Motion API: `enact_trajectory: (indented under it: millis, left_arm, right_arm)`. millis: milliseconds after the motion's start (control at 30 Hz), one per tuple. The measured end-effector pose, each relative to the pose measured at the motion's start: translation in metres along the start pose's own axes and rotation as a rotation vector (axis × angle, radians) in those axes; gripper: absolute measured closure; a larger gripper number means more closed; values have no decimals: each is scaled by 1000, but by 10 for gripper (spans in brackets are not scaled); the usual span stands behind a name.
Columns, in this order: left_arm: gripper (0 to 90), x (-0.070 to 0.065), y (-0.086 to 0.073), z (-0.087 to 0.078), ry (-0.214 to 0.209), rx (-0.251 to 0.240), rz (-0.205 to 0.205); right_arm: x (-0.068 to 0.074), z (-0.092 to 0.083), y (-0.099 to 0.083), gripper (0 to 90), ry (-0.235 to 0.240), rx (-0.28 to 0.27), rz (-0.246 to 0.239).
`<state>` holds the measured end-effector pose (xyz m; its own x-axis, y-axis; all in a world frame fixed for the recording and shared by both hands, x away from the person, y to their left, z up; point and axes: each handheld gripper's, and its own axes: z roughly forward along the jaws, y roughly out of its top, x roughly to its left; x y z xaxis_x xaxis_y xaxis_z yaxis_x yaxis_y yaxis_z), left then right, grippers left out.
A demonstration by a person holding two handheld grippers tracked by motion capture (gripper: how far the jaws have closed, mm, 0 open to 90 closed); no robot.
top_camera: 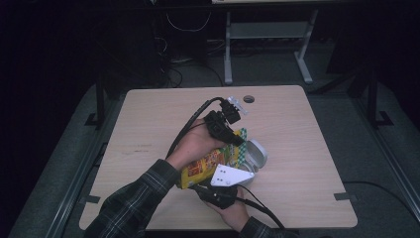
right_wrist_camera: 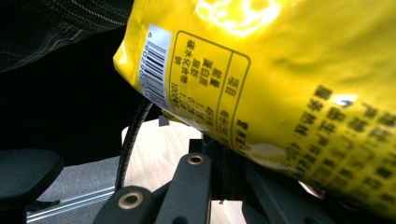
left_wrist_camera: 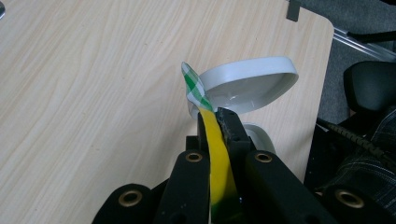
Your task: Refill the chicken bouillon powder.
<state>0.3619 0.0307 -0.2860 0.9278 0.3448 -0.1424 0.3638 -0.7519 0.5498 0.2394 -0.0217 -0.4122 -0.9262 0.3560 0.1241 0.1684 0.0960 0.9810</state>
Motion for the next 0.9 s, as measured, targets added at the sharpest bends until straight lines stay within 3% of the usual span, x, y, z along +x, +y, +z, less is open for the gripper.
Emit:
enact_trajectory:
  millis: [900]
  left_arm:
    - [897, -2, 1, 2, 2, 5, -3]
  right_arm:
    - [-1, -1, 1, 900, 4, -9, 19]
